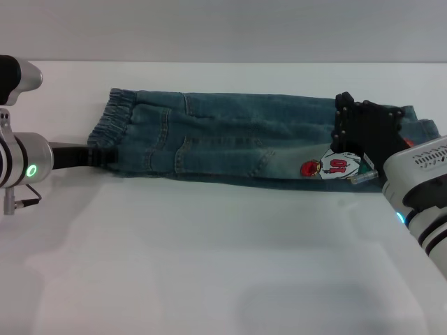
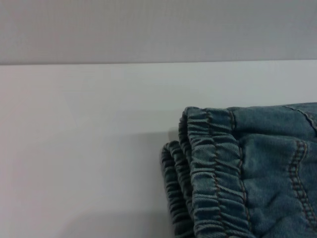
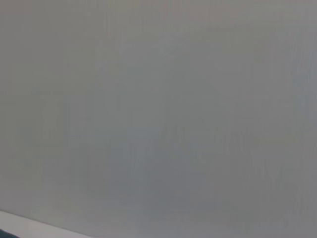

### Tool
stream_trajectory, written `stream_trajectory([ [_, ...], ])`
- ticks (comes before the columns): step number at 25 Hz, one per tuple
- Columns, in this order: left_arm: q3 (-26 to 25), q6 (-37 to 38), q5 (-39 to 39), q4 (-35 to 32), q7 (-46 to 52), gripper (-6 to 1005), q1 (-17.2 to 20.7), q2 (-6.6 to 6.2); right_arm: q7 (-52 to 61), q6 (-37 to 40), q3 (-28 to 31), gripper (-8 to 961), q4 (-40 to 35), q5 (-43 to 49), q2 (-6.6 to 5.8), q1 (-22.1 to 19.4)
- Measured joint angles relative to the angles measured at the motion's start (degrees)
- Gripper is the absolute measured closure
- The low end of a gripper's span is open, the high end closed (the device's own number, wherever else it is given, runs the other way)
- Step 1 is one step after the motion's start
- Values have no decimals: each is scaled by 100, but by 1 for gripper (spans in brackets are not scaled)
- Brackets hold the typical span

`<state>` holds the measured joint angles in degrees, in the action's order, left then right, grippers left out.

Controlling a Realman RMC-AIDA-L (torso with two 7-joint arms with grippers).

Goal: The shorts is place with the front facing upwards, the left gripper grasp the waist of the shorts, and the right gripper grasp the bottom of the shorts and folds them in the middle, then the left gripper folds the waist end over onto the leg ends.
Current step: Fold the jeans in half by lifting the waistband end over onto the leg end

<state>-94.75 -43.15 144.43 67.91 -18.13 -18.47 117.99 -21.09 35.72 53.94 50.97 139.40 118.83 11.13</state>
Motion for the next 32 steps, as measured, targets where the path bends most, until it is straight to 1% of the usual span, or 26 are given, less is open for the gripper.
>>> stream_trajectory([
  [2, 0, 0, -1, 18, 4, 445, 0, 4, 0, 1, 13, 953, 5, 0, 0, 6],
  [7, -9, -9, -113, 213, 14, 505, 39, 5, 0, 4, 23, 953, -8, 0, 0, 25],
  [14, -9, -27, -241, 333, 16, 562, 88, 0, 0, 5, 35, 954, -26, 0, 0, 30],
  [16, -8, -70, -317, 535, 8, 590, 173, -3, 0, 5, 40, 954, -26, 0, 0, 29],
  [26, -1, -135, -530, 1151, 11, 645, 424, -4, 32, 6, 100, 954, -176, 0, 17, 83],
  [32, 28, -175, -594, 1525, 10, 700, 523, -4, 319, 6, 99, 954, -421, 0, 18, 285],
])
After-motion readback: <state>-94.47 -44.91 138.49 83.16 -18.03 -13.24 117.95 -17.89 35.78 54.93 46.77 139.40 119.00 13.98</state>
